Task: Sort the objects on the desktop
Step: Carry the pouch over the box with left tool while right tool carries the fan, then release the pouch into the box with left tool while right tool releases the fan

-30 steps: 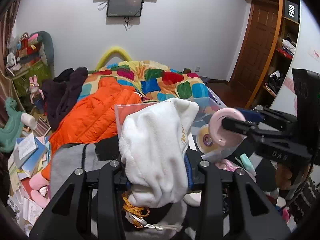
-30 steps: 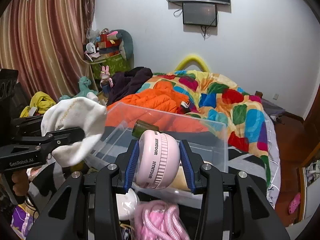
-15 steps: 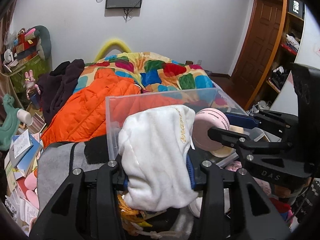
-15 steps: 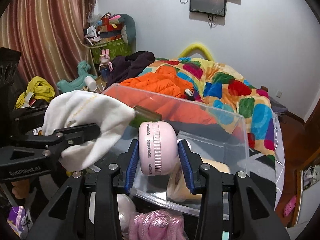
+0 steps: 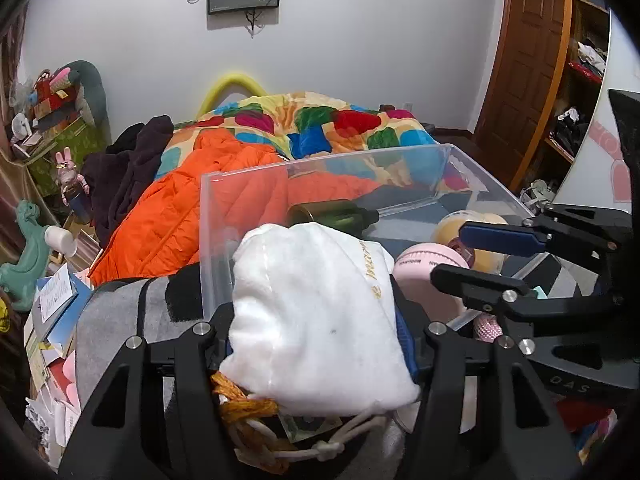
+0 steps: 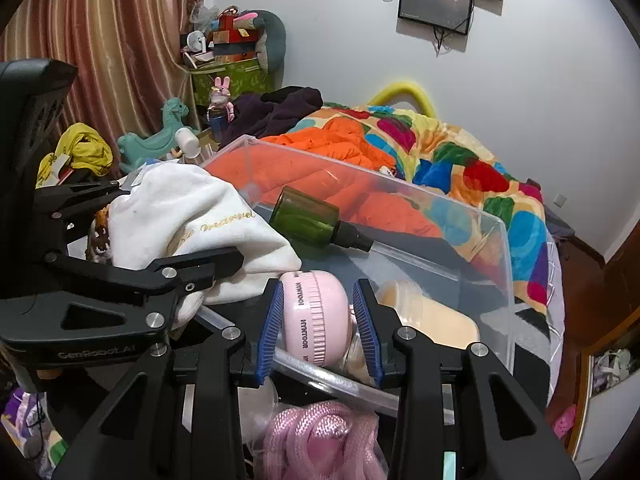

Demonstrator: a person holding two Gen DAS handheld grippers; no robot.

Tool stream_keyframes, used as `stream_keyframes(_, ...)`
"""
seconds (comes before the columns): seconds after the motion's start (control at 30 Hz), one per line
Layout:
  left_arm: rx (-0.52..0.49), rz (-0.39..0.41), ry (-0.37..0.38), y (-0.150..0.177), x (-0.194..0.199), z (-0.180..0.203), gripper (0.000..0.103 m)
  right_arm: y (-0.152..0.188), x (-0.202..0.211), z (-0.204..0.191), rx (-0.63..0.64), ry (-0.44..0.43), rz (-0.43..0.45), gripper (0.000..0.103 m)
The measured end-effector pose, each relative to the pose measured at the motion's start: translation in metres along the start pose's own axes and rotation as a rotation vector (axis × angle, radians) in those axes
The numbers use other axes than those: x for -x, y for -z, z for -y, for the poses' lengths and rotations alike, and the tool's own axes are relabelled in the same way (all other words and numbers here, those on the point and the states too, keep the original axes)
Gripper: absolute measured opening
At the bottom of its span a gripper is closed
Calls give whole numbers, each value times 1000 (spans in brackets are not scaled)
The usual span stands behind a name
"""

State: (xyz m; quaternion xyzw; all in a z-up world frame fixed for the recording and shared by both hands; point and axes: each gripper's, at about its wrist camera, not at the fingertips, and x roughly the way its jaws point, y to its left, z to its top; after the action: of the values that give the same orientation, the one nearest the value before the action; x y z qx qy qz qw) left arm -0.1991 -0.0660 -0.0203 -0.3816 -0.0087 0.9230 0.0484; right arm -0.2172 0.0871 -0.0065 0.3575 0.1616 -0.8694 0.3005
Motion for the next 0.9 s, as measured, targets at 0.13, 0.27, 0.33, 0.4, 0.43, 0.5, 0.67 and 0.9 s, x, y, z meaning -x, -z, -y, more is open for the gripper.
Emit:
stream_keyframes(0.13,11,-7,5,-1,1,-1,59,4,9,-2,17,26,14,33)
stream_keyframes(0.27,-11,-6,-29,0,9,2,62,5,18,0,3,4,18,33)
stream_keyframes(0.33,-13,6,-34,0,16,3,69,6,24,1,1,0,27,33)
stream_keyframes(0.4,-7,22,-31,0,26,2,77,7,28,1,-4,-2,32,34)
stream_keyframes(0.43,-3,26,-25,-1,29,1,77,7,30,2,-11,-8,32,34)
stream_keyframes(0.5,2,29,-17,-1,34,-1,79,8,34,3,-23,-11,33,37)
stream_keyframes(0.67,17,49,10,-1,50,-2,87,14,48,9,-54,-13,40,51)
stream_keyframes(0.9,34,69,9,10,76,-5,93,28,81,14,-73,4,89,73)
